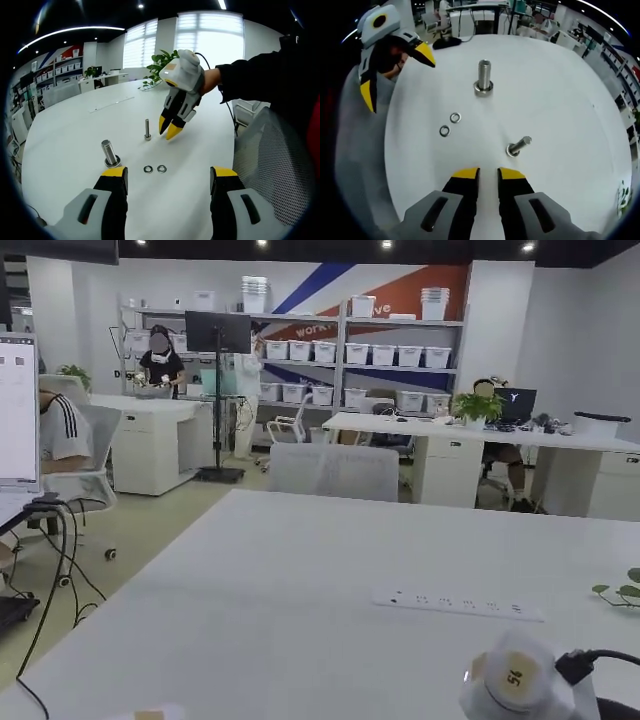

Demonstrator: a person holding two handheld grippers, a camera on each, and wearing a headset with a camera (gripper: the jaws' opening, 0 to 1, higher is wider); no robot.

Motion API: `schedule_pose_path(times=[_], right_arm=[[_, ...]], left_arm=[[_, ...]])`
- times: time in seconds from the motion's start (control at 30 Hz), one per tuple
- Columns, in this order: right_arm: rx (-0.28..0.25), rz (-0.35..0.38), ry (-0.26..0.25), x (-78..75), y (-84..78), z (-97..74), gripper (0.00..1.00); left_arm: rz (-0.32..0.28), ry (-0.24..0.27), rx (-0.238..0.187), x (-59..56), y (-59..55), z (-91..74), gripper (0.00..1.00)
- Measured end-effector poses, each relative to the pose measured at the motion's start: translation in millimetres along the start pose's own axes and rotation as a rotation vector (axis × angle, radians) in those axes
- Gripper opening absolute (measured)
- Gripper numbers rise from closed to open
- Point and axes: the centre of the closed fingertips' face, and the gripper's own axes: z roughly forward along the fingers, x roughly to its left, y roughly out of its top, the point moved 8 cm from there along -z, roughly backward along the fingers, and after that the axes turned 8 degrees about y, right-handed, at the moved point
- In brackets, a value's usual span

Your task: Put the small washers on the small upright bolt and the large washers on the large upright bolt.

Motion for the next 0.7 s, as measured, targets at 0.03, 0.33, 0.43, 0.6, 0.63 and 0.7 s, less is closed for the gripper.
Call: schedule_pose_path(times=[0.03,0.33,0.43,0.6,0.63,0.7], right_arm=[[-0.001,-0.006,0.006,3.1,2.5,0.9,0.16],[-0.014,-0.06,0.056,23.8,20.4,11.7,0.16],[-0.011,-0.075,0.067,28.5,24.4,15.5,0.16],[-0.011,-0.099,0.086,37.3,33.1,22.3,0.16],[-0.01,-0.102,0.09,38.4,34.6,23.5,0.16],[-0.008,-0.113,0.097,42.1,38.4,26.9,0.16]], left_arm=[[-0.001,0.0,0.0,0.0,0.0,0.0,0.66],[0.0,0.004,-0.003,-0.3,0.4,0.1,0.66],[0.001,0.004,-0.003,-0.6,0.4,0.4,0.66],[0.003,0.004,-0.003,-0.8,0.4,0.6,0.66],[0.003,0.004,-0.003,-0.8,0.3,0.6,0.66],[0.003,0.002,-0.004,-0.8,0.2,0.7,0.66]])
